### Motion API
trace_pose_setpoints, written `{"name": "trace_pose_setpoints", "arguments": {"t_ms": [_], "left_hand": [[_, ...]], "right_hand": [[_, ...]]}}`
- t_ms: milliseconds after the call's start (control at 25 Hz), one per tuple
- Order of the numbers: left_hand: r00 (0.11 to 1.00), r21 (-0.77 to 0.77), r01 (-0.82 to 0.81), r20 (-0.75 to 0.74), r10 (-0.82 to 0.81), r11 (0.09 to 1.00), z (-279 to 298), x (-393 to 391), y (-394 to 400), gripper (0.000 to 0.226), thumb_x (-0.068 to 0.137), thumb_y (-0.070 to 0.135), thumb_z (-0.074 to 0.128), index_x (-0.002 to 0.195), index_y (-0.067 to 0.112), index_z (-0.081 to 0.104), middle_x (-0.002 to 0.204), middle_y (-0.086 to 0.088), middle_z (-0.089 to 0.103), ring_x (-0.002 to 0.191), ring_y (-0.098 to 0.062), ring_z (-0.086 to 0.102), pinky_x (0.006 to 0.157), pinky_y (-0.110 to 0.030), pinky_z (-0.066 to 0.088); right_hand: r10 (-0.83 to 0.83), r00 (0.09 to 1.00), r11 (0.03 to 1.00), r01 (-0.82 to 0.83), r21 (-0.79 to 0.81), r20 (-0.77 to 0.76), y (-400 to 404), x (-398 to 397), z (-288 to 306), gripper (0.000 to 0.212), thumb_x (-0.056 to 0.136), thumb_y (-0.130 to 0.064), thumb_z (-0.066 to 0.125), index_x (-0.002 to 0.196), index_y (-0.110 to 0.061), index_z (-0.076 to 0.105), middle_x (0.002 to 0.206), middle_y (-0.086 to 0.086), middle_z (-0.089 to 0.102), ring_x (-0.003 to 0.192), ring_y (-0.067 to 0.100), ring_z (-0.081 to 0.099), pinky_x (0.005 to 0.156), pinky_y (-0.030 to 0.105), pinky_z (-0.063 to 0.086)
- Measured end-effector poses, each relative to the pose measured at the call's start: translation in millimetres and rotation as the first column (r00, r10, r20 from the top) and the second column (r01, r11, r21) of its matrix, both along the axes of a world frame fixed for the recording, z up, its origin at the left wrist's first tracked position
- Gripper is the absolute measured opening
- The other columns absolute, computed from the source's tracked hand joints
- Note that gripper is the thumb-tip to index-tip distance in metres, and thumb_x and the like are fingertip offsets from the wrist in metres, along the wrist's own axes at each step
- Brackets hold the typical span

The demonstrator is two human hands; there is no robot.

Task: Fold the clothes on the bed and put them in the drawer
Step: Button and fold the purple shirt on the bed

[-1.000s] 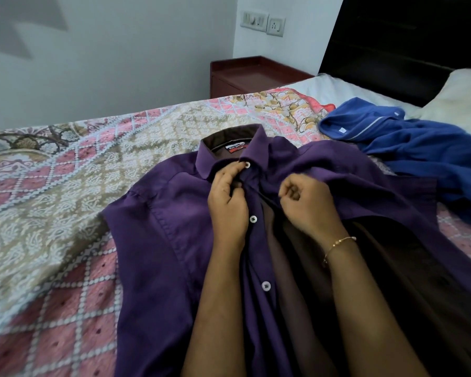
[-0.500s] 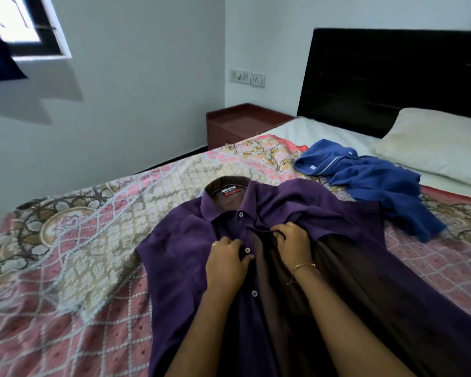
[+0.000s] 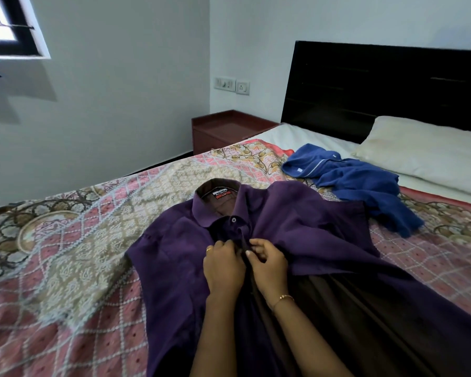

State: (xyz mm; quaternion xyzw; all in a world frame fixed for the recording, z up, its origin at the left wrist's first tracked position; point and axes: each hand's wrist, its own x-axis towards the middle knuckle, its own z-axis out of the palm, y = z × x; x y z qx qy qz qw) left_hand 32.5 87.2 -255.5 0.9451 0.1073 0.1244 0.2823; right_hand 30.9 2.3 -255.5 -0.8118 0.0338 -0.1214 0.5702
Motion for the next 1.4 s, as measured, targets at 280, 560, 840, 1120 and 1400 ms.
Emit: {"name": "trace_pose_setpoints", "arguments": {"t_ms": [280,560,840,1120,1400], "left_hand": [[0.967,-0.486,-0.056,0.191,0.169,0.872,11,-18,-16,0.011,0.093,0.017,0.053,0.098,0.010,0.060,0.093,-0.005,0.067,0.091,-0.023,0.057,0.067,-0.023,0.029],[0.934,-0.642,-0.048,0.243,0.262,0.765,-2,-19,-33,0.014,0.086,0.021,0.064,0.097,0.020,0.071,0.093,0.004,0.068,0.087,-0.014,0.061,0.078,-0.026,0.045],[0.881,-0.785,-0.007,0.287,0.375,0.619,-6,-14,-39,0.017,0.082,0.005,0.066,0.087,0.022,0.064,0.081,0.009,0.063,0.072,-0.001,0.059,0.068,-0.016,0.046],[0.898,-0.859,0.044,0.258,0.358,0.510,-11,-10,-40,0.014,0.079,0.003,0.067,0.084,0.015,0.071,0.082,-0.002,0.070,0.064,-0.002,0.059,0.060,-0.010,0.045],[0.913,-0.904,0.053,0.215,0.346,0.423,-10,-12,-36,0.018,0.081,0.002,0.063,0.079,0.018,0.071,0.071,-0.001,0.068,0.057,-0.008,0.054,0.058,-0.023,0.047]], "right_hand": [[-0.019,1.000,0.926,0.014,0.378,0.009,-11,-3,-4,0.021,0.090,0.003,0.053,0.080,-0.016,0.054,0.083,0.000,0.061,0.065,-0.011,0.059,0.066,0.005,0.045],[0.040,0.999,0.893,-0.051,0.446,0.034,-17,2,0,0.021,0.083,0.006,0.059,0.086,-0.015,0.059,0.081,0.001,0.065,0.072,0.003,0.062,0.068,0.011,0.050],[0.020,1.000,0.910,-0.024,0.413,0.013,-20,4,2,0.016,0.087,-0.003,0.060,0.083,-0.017,0.066,0.082,0.003,0.067,0.078,0.011,0.061,0.075,0.023,0.051],[0.105,0.991,0.941,-0.125,0.314,0.081,-21,3,-2,0.018,0.087,0.000,0.058,0.083,-0.017,0.064,0.082,0.001,0.067,0.076,0.004,0.065,0.072,0.016,0.051],[0.203,0.977,0.908,-0.215,0.360,0.073,-20,0,1,0.019,0.089,0.001,0.053,0.087,-0.014,0.065,0.080,-0.004,0.071,0.078,0.006,0.067,0.073,0.016,0.053]]}}
